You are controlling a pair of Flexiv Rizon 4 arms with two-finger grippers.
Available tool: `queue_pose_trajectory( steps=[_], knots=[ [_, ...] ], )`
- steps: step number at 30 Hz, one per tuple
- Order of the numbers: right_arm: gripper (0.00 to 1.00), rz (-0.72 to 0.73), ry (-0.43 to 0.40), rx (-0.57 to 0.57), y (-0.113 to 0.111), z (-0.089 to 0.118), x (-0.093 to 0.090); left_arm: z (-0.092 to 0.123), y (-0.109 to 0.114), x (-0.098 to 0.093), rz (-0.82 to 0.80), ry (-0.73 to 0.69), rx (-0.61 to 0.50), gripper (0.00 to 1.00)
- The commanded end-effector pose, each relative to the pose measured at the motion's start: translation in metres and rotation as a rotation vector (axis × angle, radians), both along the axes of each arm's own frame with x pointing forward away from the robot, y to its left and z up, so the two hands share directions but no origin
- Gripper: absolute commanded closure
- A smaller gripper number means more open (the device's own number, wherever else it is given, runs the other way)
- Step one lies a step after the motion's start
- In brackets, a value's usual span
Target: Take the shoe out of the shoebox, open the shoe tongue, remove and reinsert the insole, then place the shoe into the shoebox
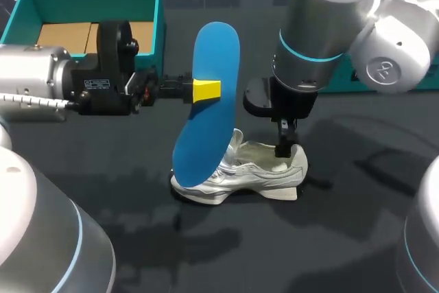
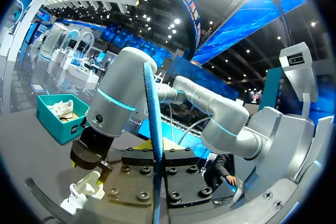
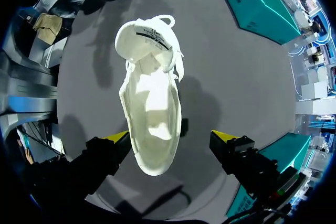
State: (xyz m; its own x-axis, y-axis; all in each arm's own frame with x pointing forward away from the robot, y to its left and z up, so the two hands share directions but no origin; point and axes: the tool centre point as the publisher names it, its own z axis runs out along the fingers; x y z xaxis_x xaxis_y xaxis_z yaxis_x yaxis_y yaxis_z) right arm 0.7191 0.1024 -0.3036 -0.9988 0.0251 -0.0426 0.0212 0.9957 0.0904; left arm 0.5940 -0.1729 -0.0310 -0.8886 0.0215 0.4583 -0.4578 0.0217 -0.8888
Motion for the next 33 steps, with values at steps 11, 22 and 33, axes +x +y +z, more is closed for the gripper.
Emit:
queue_pose_trajectory(
  steps=[11, 22, 33],
  knots=[
    [0.0, 0.033, 0.0, -0.003, 0.019, -0.034, 0.01, -0.001, -0.003, 0.001, -0.001, 0.0, -0.003, 1.0],
    [0.06, 0.055, 0.009, 0.011, 0.022, -0.055, 0.017, -0.001, -0.003, 0.001, -0.001, 0.0, -0.003, 1.0],
    [0.51, 0.067, 0.051, 0.014, 0.028, -0.068, 0.021, -0.001, -0.003, 0.001, -0.001, 0.0, -0.003, 1.0]
  ],
)
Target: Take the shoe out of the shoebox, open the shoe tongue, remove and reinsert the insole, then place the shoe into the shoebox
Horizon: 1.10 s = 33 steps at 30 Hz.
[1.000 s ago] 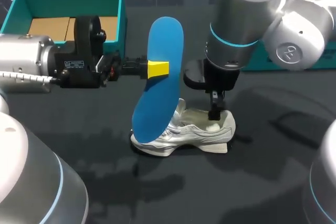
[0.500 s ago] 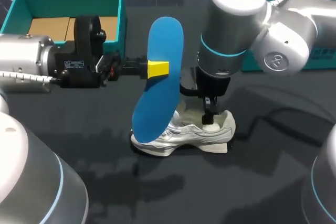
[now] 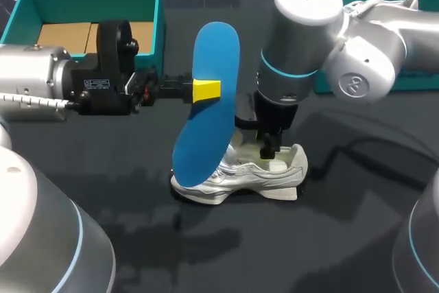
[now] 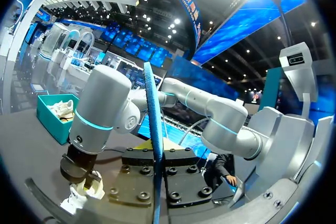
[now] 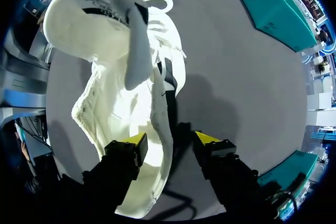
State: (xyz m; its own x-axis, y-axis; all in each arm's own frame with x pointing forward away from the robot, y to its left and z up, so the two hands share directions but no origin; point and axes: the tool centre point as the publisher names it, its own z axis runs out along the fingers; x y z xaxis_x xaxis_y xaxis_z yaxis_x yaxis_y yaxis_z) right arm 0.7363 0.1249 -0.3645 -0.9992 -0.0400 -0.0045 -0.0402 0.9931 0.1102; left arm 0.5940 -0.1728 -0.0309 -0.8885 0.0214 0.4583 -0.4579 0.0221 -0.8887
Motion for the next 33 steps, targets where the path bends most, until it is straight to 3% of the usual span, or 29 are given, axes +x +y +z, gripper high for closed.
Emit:
queue_pose_trajectory(
  steps=[1, 11, 13, 15, 16, 26, 33],
  knots=[
    [0.51, 0.001, 0.016, -0.006, 0.006, -0.008, 0.004, -0.001, -0.003, 0.001, -0.001, 0.0, -0.003, 1.0],
    [0.58, 0.004, 0.047, -0.004, 0.01, -0.016, 0.003, -0.001, -0.003, 0.001, -0.001, 0.0, -0.003, 1.0],
    [0.67, 0.004, 0.052, -0.006, 0.01, -0.016, 0.003, -0.001, -0.003, 0.001, -0.001, 0.0, -0.003, 1.0],
    [0.93, 0.005, 0.058, -0.01, 0.011, -0.017, 0.002, -0.001, -0.003, 0.001, -0.001, 0.0, -0.003, 1.0],
    [1.0, 0.005, 0.062, -0.012, 0.011, -0.018, 0.001, -0.001, -0.003, 0.001, -0.001, 0.0, -0.003, 1.0],
    [1.0, -0.021, 0.096, -0.048, 0.011, -0.012, -0.002, -0.001, -0.003, 0.001, -0.001, 0.0, -0.003, 1.0],
    [1.0, -0.171, 0.126, -0.084, 0.004, 0.008, -0.012, -0.001, -0.003, 0.001, -0.001, 0.0, -0.003, 1.0]
  ],
)
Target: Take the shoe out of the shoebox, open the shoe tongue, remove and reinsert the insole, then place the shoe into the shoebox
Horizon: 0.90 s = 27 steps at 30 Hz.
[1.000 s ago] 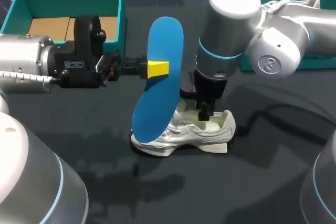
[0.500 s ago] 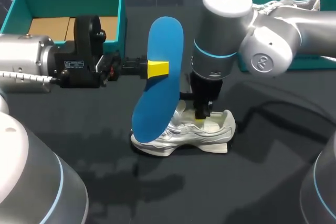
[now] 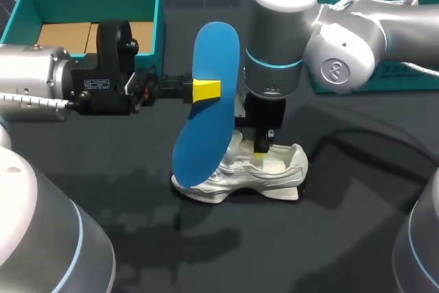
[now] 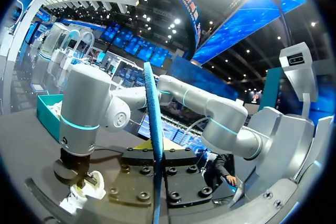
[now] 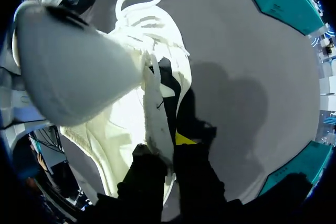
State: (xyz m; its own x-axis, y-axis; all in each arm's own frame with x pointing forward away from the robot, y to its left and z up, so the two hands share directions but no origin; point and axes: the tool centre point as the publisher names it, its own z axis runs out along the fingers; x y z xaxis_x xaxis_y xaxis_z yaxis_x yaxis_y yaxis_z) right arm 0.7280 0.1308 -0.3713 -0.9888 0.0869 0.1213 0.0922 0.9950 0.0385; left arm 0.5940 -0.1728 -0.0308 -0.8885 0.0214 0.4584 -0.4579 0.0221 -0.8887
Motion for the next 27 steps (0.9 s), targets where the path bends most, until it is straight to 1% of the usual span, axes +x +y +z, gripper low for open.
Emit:
queue_pose_trajectory(
  steps=[1, 5, 11, 12, 13, 27],
  knots=[
    [1.0, -0.075, 0.003, -0.021, -0.003, 0.018, -0.005, -0.001, -0.003, 0.001, -0.001, 0.0, -0.003, 1.0],
    [1.0, -0.221, 0.016, -0.039, -0.007, 0.027, -0.012, -0.001, -0.003, 0.001, -0.001, 0.0, -0.003, 1.0],
    [1.0, -0.516, 0.027, -0.027, -0.011, 0.033, -0.022, -0.001, -0.003, 0.001, -0.001, 0.0, -0.003, 1.0],
    [1.0, -0.57, 0.035, -0.031, -0.01, 0.034, -0.023, -0.001, -0.003, 0.001, -0.001, 0.0, -0.003, 1.0],
    [1.0, -0.631, 0.045, -0.064, -0.009, 0.035, -0.025, -0.001, -0.003, 0.001, -0.001, 0.0, -0.003, 1.0],
    [1.0, -0.631, 0.045, -0.064, -0.009, 0.035, -0.025, -0.001, -0.003, 0.001, -0.001, 0.0, -0.003, 1.0]
  ],
)
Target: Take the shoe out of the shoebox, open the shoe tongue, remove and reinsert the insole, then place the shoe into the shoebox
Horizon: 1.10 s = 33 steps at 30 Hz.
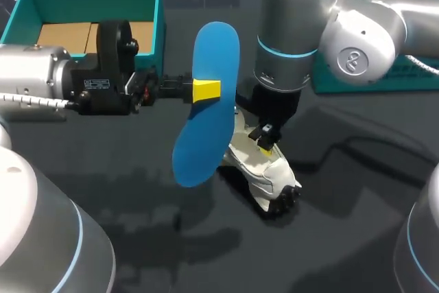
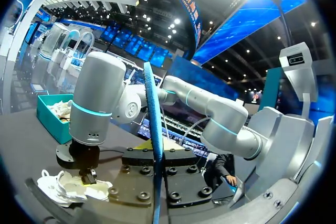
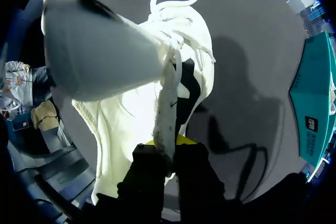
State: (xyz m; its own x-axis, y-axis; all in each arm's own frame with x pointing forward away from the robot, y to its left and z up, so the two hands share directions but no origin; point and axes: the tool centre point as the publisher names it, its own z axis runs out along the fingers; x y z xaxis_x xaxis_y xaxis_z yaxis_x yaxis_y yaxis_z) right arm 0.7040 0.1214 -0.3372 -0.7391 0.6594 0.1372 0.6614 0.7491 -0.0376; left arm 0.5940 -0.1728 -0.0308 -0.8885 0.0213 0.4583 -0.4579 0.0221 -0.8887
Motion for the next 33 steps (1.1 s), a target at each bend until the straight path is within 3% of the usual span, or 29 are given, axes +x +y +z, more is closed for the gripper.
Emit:
queue_pose_trajectory(
  steps=[1, 2, 13, 18, 33],
  knots=[
    [1.0, -0.001, -0.001, 0.0, 0.0, 0.001, -0.001, -0.001, -0.003, 0.001, -0.001, 0.0, -0.003, 1.0],
    [1.0, -0.001, -0.001, 0.0, 0.0, 0.001, -0.001, -0.001, -0.003, 0.001, -0.001, 0.0, -0.003, 1.0],
    [1.0, -0.561, -0.001, 0.047, 0.011, 0.013, -0.011, -0.001, -0.003, 0.001, -0.001, 0.0, -0.003, 1.0],
    [1.0, -0.694, -0.004, 0.051, 0.011, 0.008, -0.017, -0.001, -0.003, 0.001, -0.001, 0.0, -0.003, 1.0],
    [1.0, -0.711, -0.042, 0.106, 0.01, -0.009, -0.018, -0.001, -0.003, 0.001, -0.001, 0.0, -0.003, 1.0]
  ],
)
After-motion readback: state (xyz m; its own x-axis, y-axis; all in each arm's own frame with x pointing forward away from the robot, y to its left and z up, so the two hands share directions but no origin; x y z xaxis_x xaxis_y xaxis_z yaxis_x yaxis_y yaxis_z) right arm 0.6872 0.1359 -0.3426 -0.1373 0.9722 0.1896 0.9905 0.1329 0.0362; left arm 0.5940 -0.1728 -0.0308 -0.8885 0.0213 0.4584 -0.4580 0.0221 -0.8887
